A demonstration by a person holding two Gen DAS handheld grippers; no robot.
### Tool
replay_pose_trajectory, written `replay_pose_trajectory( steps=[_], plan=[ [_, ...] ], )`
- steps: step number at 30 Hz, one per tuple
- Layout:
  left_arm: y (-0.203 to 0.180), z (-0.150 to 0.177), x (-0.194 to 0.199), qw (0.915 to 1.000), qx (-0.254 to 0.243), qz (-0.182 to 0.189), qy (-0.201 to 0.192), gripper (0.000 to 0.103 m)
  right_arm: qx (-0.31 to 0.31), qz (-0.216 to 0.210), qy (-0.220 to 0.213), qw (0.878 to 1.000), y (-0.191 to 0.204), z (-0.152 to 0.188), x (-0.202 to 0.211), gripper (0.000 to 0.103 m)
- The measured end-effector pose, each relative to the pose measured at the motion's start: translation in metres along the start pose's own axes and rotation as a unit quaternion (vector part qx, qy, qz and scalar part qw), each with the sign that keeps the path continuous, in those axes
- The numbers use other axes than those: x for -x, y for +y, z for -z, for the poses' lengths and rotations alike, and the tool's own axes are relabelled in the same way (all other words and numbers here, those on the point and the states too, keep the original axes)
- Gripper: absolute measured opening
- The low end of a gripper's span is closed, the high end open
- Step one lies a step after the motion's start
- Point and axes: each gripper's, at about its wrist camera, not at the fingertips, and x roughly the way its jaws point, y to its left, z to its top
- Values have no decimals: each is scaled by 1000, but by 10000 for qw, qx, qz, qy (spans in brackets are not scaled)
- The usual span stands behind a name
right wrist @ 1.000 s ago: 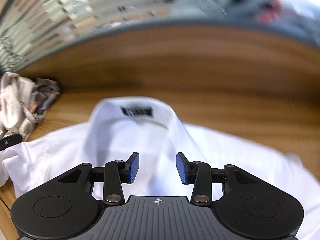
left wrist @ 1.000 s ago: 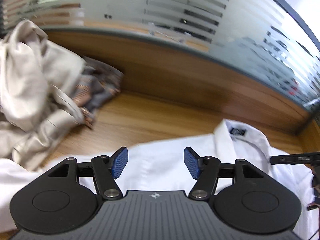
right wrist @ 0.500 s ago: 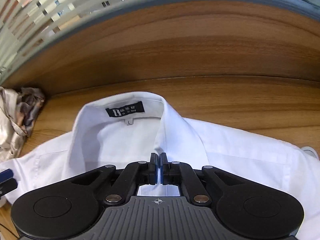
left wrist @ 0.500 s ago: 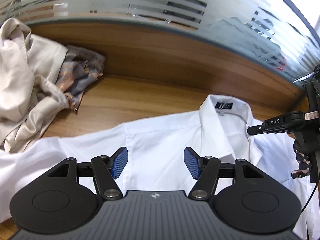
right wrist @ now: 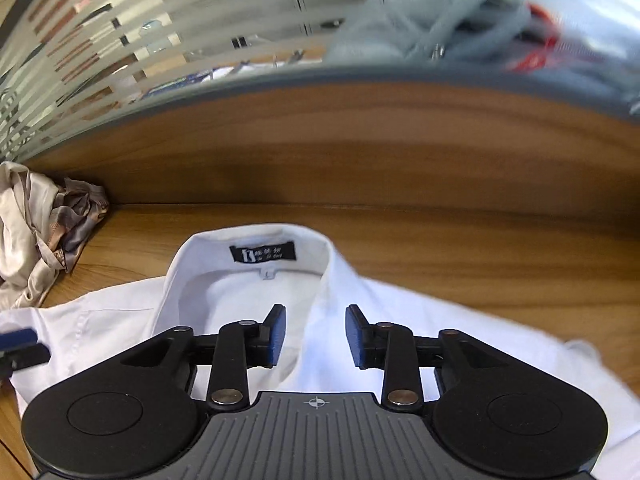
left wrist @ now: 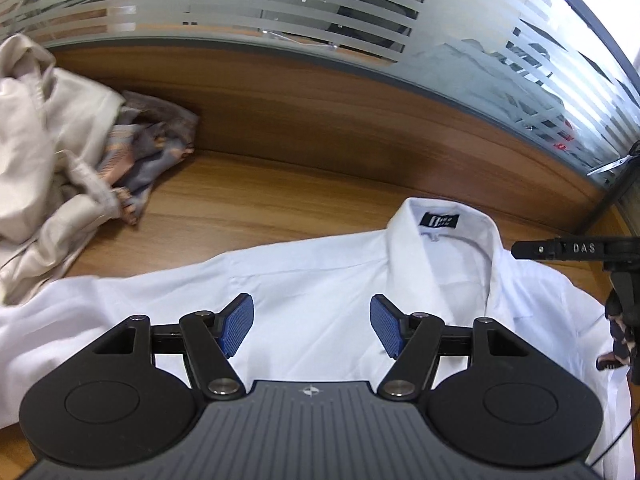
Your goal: Fold clothes
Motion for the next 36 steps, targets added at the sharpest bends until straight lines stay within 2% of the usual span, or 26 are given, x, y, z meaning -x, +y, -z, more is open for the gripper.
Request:
replay_pose_trajectory(
  steps=[6,8,11,13,15,19,21,22,23,24,28,36],
  plan=[
    [-41,-35,-41,9987,-311,390,134,70,533,39,11,9986,0,-14,-14,38],
    [-56,-45,-57,9968,-550,528,230,70,737,-25,4,9973,1,-20,-21,38],
    [-76,-56,-81,9929,-1008,522,354,69,1207,-56,6,9927,5,-27,-32,38],
    [-86,-65,-96,9903,-1244,473,403,62,1548,-84,14,9879,8,-33,-39,38],
    [-91,-72,-110,9880,-1411,442,446,49,1919,-145,38,9813,11,-39,-46,38],
    [-99,-83,-135,9820,-1735,331,661,38,2499,-382,199,9673,22,-48,-67,37],
    [-98,-84,-142,9798,-1848,156,744,10,2605,-511,415,9632,24,-51,-80,37],
    [-96,-84,-143,9803,-1832,86,738,10,2620,-495,510,9624,23,-51,-85,35],
    [-91,-84,-143,9825,-1712,98,729,9,2624,-422,564,9624,23,-51,-88,15],
    [-87,-85,-143,9846,-1591,111,720,9,2531,-424,604,9646,20,-51,-89,11],
    [-76,-85,-143,9906,-1183,106,682,9,2018,-491,684,9758,7,-49,-84,11],
    [-83,-88,-147,9925,-1009,20,686,9,1471,-266,701,9863,3,-22,-56,12]
  ],
)
